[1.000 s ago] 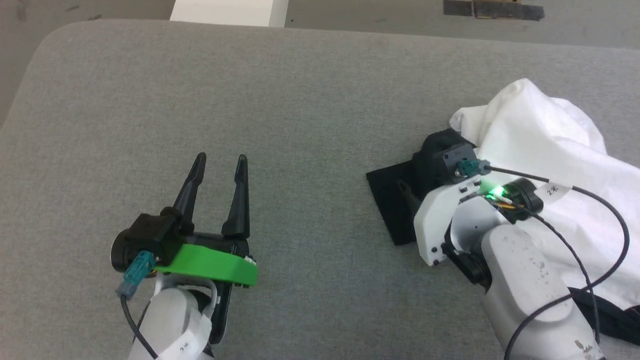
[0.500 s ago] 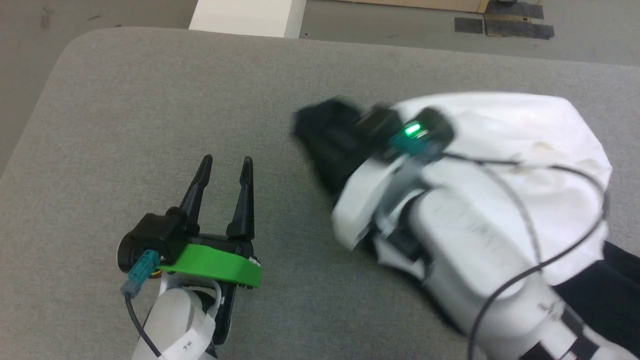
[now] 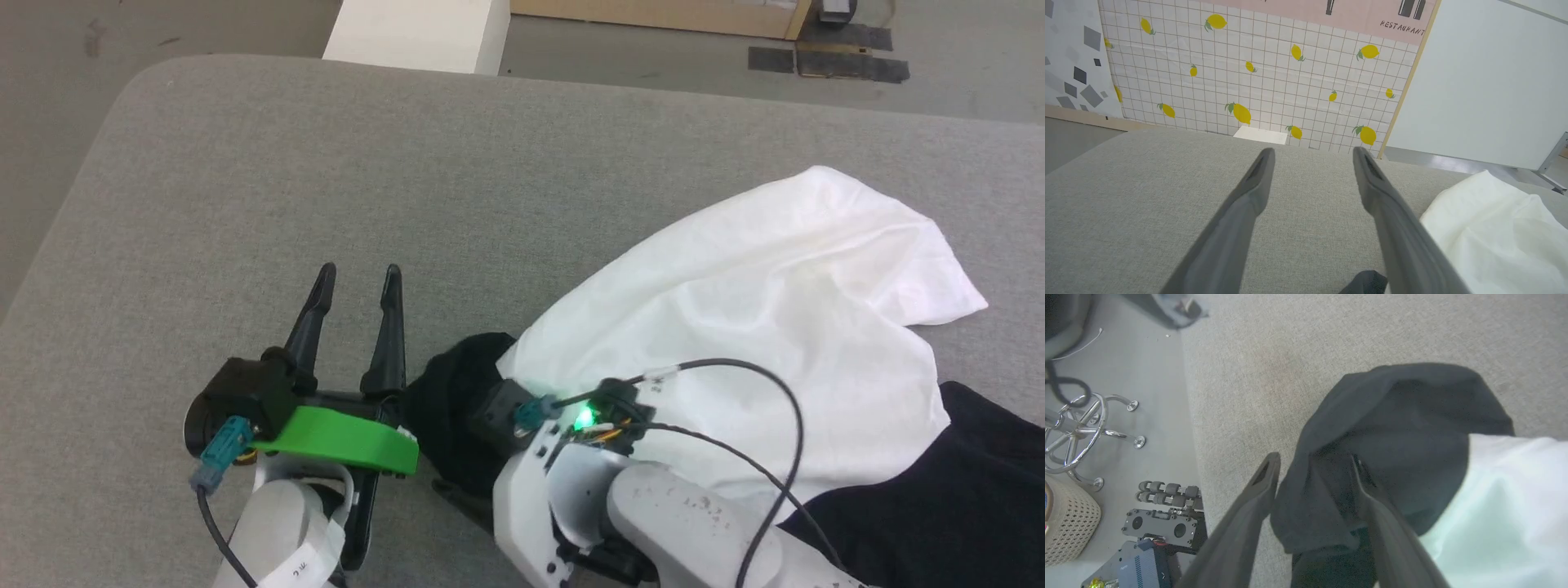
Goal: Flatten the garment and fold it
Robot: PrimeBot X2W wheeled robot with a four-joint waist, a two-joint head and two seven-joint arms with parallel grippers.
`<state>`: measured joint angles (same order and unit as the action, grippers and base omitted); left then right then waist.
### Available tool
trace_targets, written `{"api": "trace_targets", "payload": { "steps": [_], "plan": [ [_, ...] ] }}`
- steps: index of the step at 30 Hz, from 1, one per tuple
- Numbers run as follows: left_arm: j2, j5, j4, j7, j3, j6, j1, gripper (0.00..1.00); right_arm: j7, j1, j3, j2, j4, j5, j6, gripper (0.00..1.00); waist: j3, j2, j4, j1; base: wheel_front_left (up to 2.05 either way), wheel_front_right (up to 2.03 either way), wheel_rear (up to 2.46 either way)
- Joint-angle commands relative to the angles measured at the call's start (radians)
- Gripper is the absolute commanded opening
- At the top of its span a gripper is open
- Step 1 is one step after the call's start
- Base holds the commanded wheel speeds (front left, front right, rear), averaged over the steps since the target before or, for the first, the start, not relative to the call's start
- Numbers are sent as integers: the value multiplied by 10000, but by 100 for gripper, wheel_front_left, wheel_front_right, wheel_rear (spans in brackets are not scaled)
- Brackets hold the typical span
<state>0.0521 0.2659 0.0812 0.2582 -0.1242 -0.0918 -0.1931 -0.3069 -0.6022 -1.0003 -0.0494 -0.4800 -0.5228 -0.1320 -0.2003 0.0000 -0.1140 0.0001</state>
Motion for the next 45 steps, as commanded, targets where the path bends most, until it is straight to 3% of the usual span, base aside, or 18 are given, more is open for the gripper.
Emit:
{"api": "trace_targets", "payload": {
  "steps": [1,8,13,20,24,29,33,34,35,36,37,40,45],
  "plan": [
    [-18,-41,33,36,36,-50,135,100,237,152,315,-8,-72,-106,13,100,112,0,121,-1,0,0,0],
    [-18,-221,145,36,103,-111,375,100,2063,931,3202,-298,626,351,13,100,548,0,569,-1,0,0,0],
    [-16,-459,303,36,163,-205,574,100,3266,2317,6325,-502,1827,1784,13,100,849,0,968,-1,0,0,0],
    [287,-862,1133,-51,53,-252,807,100,3891,4451,9808,-133,3659,3355,13,100,987,0,1464,-1,0,0,0],
    [642,-1201,1792,-1300,83,187,750,100,3649,5205,10747,-26,4248,3580,13,100,876,0,1733,-1,0,0,0],
    [853,-1292,2012,-3753,288,860,661,100,3433,5451,10890,-13,4595,3159,13,100,676,0,1928,-1,0,0,0],
    [1002,-1142,1965,-5917,192,828,529,100,3418,5388,10848,-11,4696,2873,13,100,521,0,2008,-1,0,0,0],
    [1062,-1117,1947,-6497,127,776,512,84,3427,5364,10814,-11,4686,2828,13,100,491,0,2018,-1,0,0,0],
    [1108,-1067,1934,-6925,85,707,499,46,3429,5349,10763,-11,4667,2782,13,100,472,0,2027,-1,0,0,0],
    [1130,-945,1881,-7355,83,633,474,20,3434,5332,10695,-11,4644,2729,13,100,448,0,2036,-1,0,0,0],
    [1153,-882,1791,-7574,93,608,440,0,3441,5325,10650,-10,4634,2700,13,100,429,0,2039,-1,0,0,0],
    [1335,-882,1313,-7288,330,747,135,0,3455,5288,10563,-10,4593,2630,13,100,342,0,2014,-1,0,0,0],
    [1448,-989,860,-5107,1374,1769,-288,0,3460,5191,10496,-10,4511,2564,13,100,274,0,1949,-1,0,0,0]
  ]
}}
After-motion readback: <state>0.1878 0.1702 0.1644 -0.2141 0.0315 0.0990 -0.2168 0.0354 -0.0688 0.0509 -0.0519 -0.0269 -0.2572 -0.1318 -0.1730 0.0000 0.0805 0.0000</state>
